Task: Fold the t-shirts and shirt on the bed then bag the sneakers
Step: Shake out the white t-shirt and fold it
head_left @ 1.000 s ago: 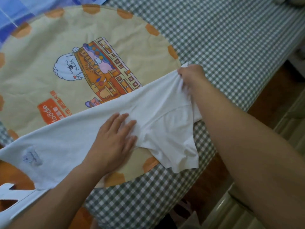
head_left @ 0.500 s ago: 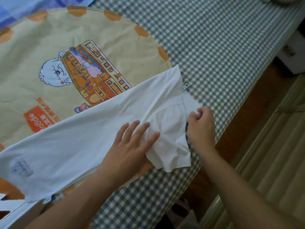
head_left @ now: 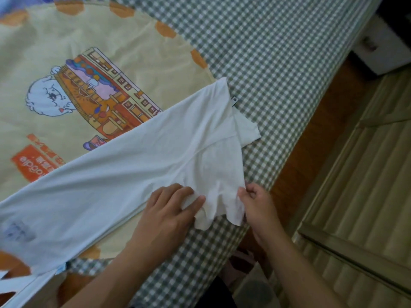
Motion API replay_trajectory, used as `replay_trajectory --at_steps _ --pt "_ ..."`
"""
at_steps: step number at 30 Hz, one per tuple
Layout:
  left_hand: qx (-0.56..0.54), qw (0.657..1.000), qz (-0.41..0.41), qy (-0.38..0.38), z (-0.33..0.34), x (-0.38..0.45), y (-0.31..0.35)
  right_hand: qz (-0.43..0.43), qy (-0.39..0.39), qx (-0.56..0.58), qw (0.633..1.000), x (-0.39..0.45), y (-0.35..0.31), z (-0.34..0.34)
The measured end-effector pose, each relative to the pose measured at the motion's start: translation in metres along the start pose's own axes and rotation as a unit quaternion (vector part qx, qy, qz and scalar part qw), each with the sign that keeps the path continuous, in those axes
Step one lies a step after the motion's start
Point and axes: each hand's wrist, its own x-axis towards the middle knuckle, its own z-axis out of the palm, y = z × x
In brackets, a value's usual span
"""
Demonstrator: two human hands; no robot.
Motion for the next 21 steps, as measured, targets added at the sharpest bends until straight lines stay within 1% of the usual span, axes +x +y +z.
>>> replay_trajectory --at_steps 2,5,7,8,9,10,11,12,13,14,15,16,17,18,20,21 --pt "-0.004 1.0 0.003 -0.023 0.005 -0.002 -0.002 0.022 -0.004 -0.009 1.0 0.007 -0.002 0.0" --pt "-0.041 0.999 0.004 -0.012 0.005 -0.002 -0.005 0.029 -0.02 -0.03 0.999 0.01 -0.015 -0.008" --pt "-0.106 0.994 -0.031 0.025 -0.006 0.002 -0.005 0.019 -0.04 0.04 0.998 0.005 -0.033 -0.017" --pt "-0.16 0.982 -0.08 0.057 -0.014 0.006 -0.004 0.013 -0.051 0.101 0.994 0.002 -0.047 -0.021" --pt "-0.225 0.957 -0.158 0.091 -0.024 0.012 -0.002 0.005 -0.068 0.171 0.983 0.0 -0.064 -0.023" --pt "-0.301 0.911 -0.26 0.114 -0.033 0.019 -0.001 -0.009 -0.096 0.235 0.967 -0.001 -0.083 -0.024" --pt "-0.384 0.838 -0.367 0.123 -0.04 0.028 -0.003 -0.027 -0.122 0.273 0.954 0.003 -0.101 -0.022" --pt "-0.468 0.744 -0.462 0.12 -0.043 0.036 -0.009 -0.049 -0.142 0.287 0.946 0.008 -0.119 -0.016" --pt "-0.533 0.651 -0.53 0.111 -0.043 0.042 -0.017 -0.076 -0.137 0.258 0.953 0.018 -0.131 -0.006" --pt "-0.576 0.573 -0.573 0.105 -0.043 0.048 -0.023 -0.118 -0.116 0.176 0.97 0.028 -0.141 0.007" --pt "-0.603 0.519 -0.597 0.105 -0.042 0.051 -0.029 -0.172 -0.088 0.045 0.98 0.04 -0.146 0.017" --pt "-0.619 0.486 -0.608 0.11 -0.041 0.052 -0.033 -0.216 -0.072 -0.09 0.969 0.051 -0.146 0.025" --pt "-0.626 0.473 -0.609 0.114 -0.041 0.052 -0.034 -0.238 -0.072 -0.176 0.952 0.062 -0.145 0.03" --pt "-0.627 0.475 -0.606 0.117 -0.039 0.051 -0.034 -0.241 -0.085 -0.22 0.941 0.069 -0.145 0.032" --pt "-0.611 0.49 -0.609 0.122 -0.036 0.049 -0.032 -0.223 -0.097 -0.245 0.939 0.08 -0.14 0.03" --pt "-0.602 0.492 -0.615 0.128 -0.034 0.048 -0.032 -0.217 -0.096 -0.261 0.936 0.084 -0.139 0.027"
